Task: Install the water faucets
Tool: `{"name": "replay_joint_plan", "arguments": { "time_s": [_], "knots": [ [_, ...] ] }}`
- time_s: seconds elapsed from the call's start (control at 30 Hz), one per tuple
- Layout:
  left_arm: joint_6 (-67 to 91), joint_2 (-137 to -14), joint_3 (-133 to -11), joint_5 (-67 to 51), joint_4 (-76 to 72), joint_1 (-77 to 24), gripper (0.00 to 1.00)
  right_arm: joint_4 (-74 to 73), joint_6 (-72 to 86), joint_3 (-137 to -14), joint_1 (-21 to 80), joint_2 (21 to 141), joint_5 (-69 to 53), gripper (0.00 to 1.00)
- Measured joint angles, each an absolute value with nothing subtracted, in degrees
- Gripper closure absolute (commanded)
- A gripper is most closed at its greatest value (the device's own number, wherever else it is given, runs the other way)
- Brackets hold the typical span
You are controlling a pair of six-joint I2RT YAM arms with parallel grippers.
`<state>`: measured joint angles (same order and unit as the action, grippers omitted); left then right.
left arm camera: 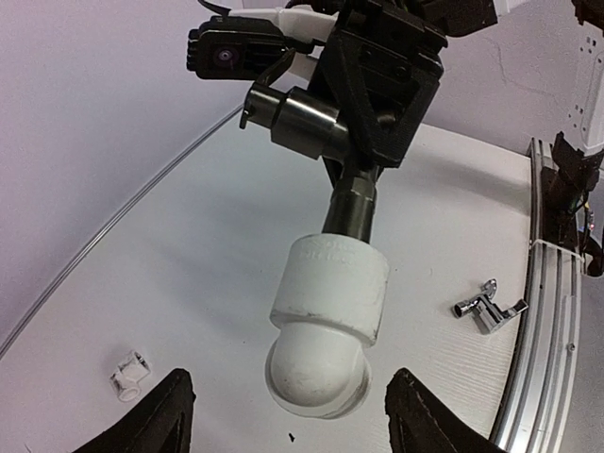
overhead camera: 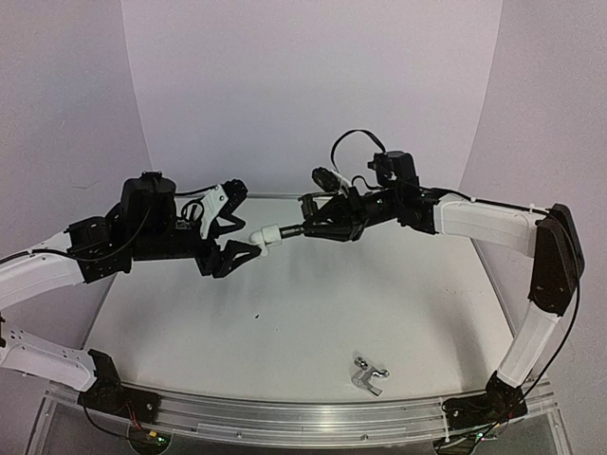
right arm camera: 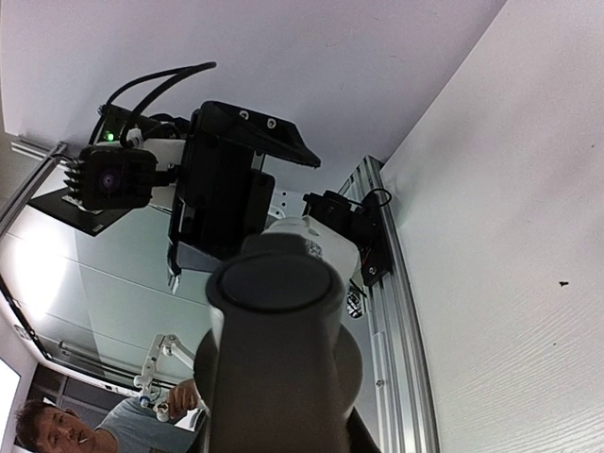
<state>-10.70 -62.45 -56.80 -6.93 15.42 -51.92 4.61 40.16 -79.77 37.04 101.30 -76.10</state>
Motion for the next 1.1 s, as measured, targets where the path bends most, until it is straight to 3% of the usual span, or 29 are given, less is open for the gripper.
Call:
{"name": "replay_joint_plan", "arguments": {
  "time_s": [0.17, 0.3, 0.6, 0.87, 1.1],
  "knots": [
    [-4.8, -61.7, -56.9, -8.8, 15.5, -51.9, 0.09, 3.6, 35.6, -80.4, 37.0, 101.2, -74.3, 1.0],
    [4.2, -61.6, -57.0, -13.4, 15.5, -50.9, 0.01, 2.5, 30.0, -82.9, 36.9, 100.8, -72.1, 1.0],
    [30.0, -62.9, -57.1, -32.9, 7.7, -38.4, 0.0, -9.9, 6.2, -90.0, 37.3, 97.2, -62.1, 1.0],
    [51.5, -69.0, -55.0, -45.9, -9.1, -37.0, 0.0, -25.6, -18.6, -96.4, 41.1, 95.7, -47.0, 1.0],
    [71.2, -77.7, -51.7, -52.3, -27.8, -35.6, 0.0, -32.0, -28.6, -99.8, 43.4, 95.7, -39.4, 1.0]
  ]
}}
